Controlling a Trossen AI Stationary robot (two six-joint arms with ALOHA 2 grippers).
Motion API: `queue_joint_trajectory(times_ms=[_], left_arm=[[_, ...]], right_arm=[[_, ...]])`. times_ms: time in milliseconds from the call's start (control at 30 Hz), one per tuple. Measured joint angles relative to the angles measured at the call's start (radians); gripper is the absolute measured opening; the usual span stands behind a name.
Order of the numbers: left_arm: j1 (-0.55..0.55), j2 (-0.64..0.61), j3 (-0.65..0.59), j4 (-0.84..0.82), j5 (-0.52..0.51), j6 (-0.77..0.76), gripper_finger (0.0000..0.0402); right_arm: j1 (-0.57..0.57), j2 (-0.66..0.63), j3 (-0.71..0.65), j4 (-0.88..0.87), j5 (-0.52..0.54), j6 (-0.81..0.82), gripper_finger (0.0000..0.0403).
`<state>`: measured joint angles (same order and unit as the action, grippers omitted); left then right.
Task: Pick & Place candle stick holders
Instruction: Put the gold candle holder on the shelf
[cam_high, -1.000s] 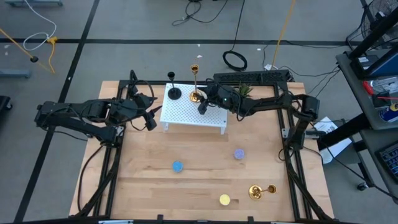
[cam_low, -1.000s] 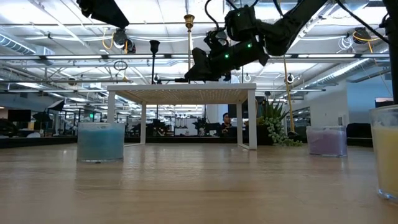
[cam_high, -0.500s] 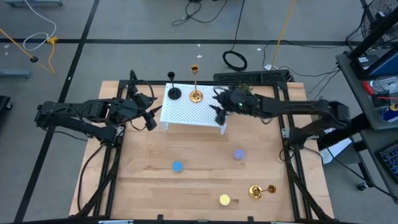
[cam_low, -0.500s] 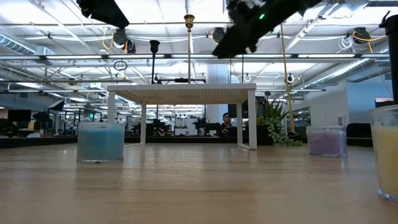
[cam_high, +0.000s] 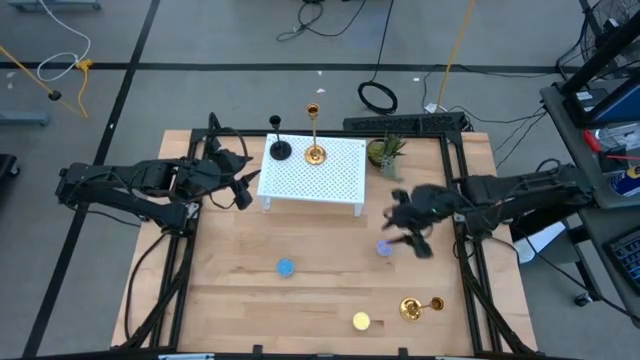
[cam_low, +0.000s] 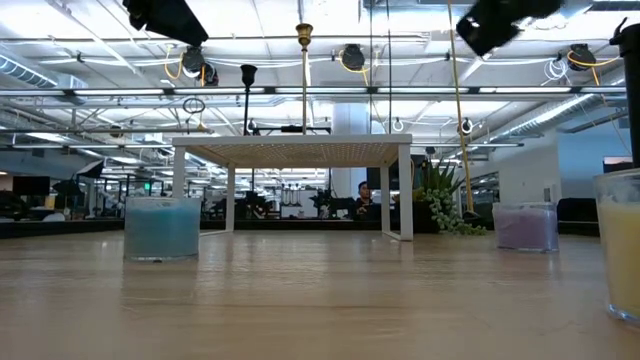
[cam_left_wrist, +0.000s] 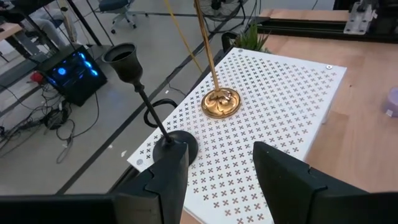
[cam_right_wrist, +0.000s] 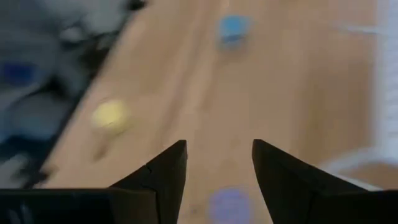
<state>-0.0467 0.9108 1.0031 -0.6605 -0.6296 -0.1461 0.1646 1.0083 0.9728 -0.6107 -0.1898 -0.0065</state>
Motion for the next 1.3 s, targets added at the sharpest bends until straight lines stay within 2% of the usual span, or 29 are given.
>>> queue_joint_trajectory(times_ms=[67,167,233,500,800,900,1167,1300], left_arm=[[0.000,0.000,0.000,0.003,0.000,-0.009,0.0189],[0.000,0.000,0.000,0.017,0.000,-0.025,0.0189],[0.000,0.000,0.000,0.029,0.001,-0.026,0.0189],[0.000,0.000,0.000,0.061,0.003,-0.041,0.0189],[0.000,0.000,0.000,0.090,0.003,-0.017,0.0189],[0.000,0.000,0.000,0.090,0.003,-0.017,0.0189],[0.000,0.000,0.000,0.093,0.003,-0.015,0.0189],[0.000,0.000,0.000,0.093,0.002,-0.015,0.0189]], right_arm=[[0.042,-0.048,-0.079,0.043,-0.117,-0.008,0.0179],[0.101,-0.122,-0.228,0.199,-0.298,-0.042,0.0170],[0.129,-0.173,-0.327,0.287,-0.361,-0.063,0.0164],[0.172,-0.351,-0.649,0.588,-0.362,-0.005,0.0155],[0.237,-0.417,-0.930,1.073,-0.413,-0.004,0.0155],[0.259,-0.414,-0.953,1.176,-0.409,-0.006,0.0155],[0.324,-0.365,-0.926,1.219,-0.383,-0.009,0.0155],[0.362,-0.324,-0.927,1.289,-0.383,-0.068,0.0155]])
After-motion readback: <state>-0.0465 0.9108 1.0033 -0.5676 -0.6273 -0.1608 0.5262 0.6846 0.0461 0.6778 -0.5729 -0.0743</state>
